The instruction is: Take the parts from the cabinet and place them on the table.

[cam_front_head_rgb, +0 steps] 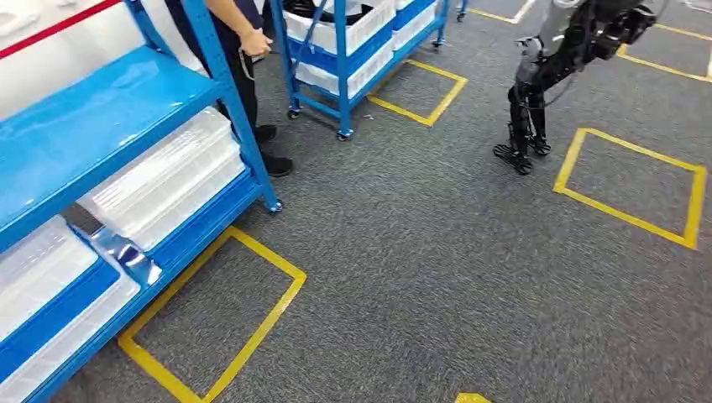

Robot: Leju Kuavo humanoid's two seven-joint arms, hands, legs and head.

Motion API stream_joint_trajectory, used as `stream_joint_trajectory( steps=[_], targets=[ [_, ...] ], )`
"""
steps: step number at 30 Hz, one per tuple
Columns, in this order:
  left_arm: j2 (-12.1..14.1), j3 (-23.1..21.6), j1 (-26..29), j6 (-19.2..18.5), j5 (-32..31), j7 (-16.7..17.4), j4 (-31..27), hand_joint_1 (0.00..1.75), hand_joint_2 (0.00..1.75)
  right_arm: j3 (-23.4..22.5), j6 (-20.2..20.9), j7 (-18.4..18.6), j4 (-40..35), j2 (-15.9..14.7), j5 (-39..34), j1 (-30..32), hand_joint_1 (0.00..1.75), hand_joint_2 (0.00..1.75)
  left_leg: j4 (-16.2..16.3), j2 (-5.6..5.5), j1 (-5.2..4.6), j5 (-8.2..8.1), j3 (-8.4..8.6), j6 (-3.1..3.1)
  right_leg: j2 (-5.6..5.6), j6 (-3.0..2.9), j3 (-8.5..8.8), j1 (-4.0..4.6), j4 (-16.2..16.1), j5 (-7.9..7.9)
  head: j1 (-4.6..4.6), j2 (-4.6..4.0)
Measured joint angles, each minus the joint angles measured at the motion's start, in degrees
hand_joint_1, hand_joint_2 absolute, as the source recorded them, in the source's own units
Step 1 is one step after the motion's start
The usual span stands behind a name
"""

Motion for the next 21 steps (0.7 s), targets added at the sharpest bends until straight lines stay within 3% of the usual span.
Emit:
stream_joint_trajectory(
  steps=[1,3,4,5,9,10,11,12,14,15,16,18,19,20,21],
  targets=[
    [0.02,0.00,0.11,0.00,0.00,0.00,0.00,0.00,0.00,0.00,-0.02,0.00,0.00,0.00,0.00,-0.03,0.00,0.00,-2.56,0.21,0.00,1.93,1.27,0.02,-0.62,0.07,0.11,0.00,0.01,-0.10,0.00,0.02],
    [0.09,0.02,0.20,0.02,0.00,0.00,0.00,0.00,0.00,0.00,-0.02,0.00,0.00,0.00,-0.02,-0.12,0.00,0.00,-13.19,1.54,-0.04,7.14,7.00,0.38,-1.74,0.36,0.65,0.00,0.06,-0.43,-0.02,0.00],
    [0.11,0.02,0.13,0.04,0.00,0.00,0.00,0.00,0.00,0.00,0.00,0.00,0.00,0.07,-0.02,-0.10,0.00,0.00,-17.71,4.14,-0.25,8.07,9.32,0.77,-2.26,0.64,0.92,0.13,0.08,-0.66,0.00,0.00],
    [0.13,0.02,-0.13,0.04,0.02,0.00,0.00,0.00,0.00,0.00,-0.02,0.00,0.00,0.11,-0.02,-0.08,0.00,0.00,-18.49,4.41,-0.81,7.69,9.57,0.98,-2.72,1.13,0.89,0.53,0.43,-0.99,-0.02,0.00],
    [0.13,0.02,0.23,0.07,0.00,0.00,0.00,0.00,0.00,0.00,0.00,0.00,0.00,0.20,-0.02,-0.73,0.00,0.00,-18.88,2.09,-0.72,8.08,9.25,2.18,-4.73,2.20,1.74,0.52,0.01,-1.11,0.04,0.00],
    [0.07,0.02,0.27,0.07,0.02,0.00,0.00,0.00,0.00,-0.02,-0.02,0.02,0.00,0.17,-0.02,-0.67,0.00,0.00,-19.44,1.65,-0.36,8.47,9.96,2.54,-2.05,2.66,1.73,0.02,0.88,-1.92,0.04,0.02],
    [0.07,0.02,0.26,0.07,0.00,0.02,0.00,0.00,0.00,-0.05,-0.02,0.04,0.00,0.20,-0.02,-0.55,0.00,0.00,-19.51,1.19,-0.27,8.58,9.91,2.84,0.35,2.74,0.68,0.03,2.91,-3.58,0.06,0.00],
    [0.09,0.02,0.10,0.07,0.00,0.02,0.00,0.00,0.00,-0.09,0.00,0.04,0.00,0.20,-0.02,-0.42,0.00,0.00,-19.47,0.78,-0.27,8.70,9.74,3.12,1.66,2.78,-1.37,-0.06,6.99,-6.07,0.04,0.00],
    [0.07,0.02,-0.10,0.07,0.02,0.02,0.00,0.00,0.00,-0.13,-0.02,0.15,0.00,0.17,-0.02,-0.30,0.00,0.00,-19.39,-0.42,-0.37,8.75,9.56,3.24,2.46,2.92,-6.06,-0.16,16.28,-9.88,0.04,0.02],
    [0.09,0.02,-0.09,0.07,0.02,0.02,0.00,0.00,0.00,-0.15,-0.02,0.15,0.00,0.20,-0.02,-0.28,0.00,0.00,-19.28,-1.14,-0.37,8.74,9.54,3.24,2.49,2.95,-7.36,-0.18,18.43,-9.80,0.04,0.00],
    [0.07,0.02,-0.06,0.07,0.02,0.02,0.00,0.00,0.00,-0.15,-0.02,0.15,0.00,0.17,0.00,-0.28,0.00,0.00,-19.22,-1.71,-0.36,8.69,9.59,3.23,2.50,2.97,-7.29,-0.23,17.93,-8.56,0.07,0.00],
    [0.04,0.02,-0.05,0.07,0.00,0.02,0.00,0.00,0.00,-0.18,-0.02,0.15,0.00,0.17,-0.02,-0.25,0.00,0.00,-18.97,-3.30,-0.30,8.51,9.83,2.99,3.02,2.80,-3.72,-0.41,9.30,-2.48,0.04,0.00],
    [0.02,0.02,-0.01,0.07,0.00,0.02,0.00,0.00,0.00,-0.20,-0.02,0.15,0.00,0.18,-0.02,-0.10,0.00,0.00,-18.77,-3.99,-0.25,8.35,9.79,2.73,5.00,2.69,-1.56,-0.59,4.17,0.19,0.07,0.00],
    [-0.04,0.02,-0.07,0.07,0.00,0.02,0.00,0.00,0.00,-0.22,-0.02,0.15,0.00,0.17,-0.02,0.08,0.00,0.00,-18.41,-4.34,-0.46,8.19,9.47,2.46,7.56,2.42,-0.76,-0.61,1.97,-0.02,0.07,0.00],
    [-0.04,0.02,-0.18,0.09,0.00,0.04,0.00,0.00,0.00,-0.22,0.00,0.15,0.00,0.17,-0.02,0.11,0.00,0.00,-18.05,-5.07,-0.54,8.13,9.10,2.02,7.07,2.38,-0.79,-0.61,1.52,-0.12,0.02,0.02]
  ],
)
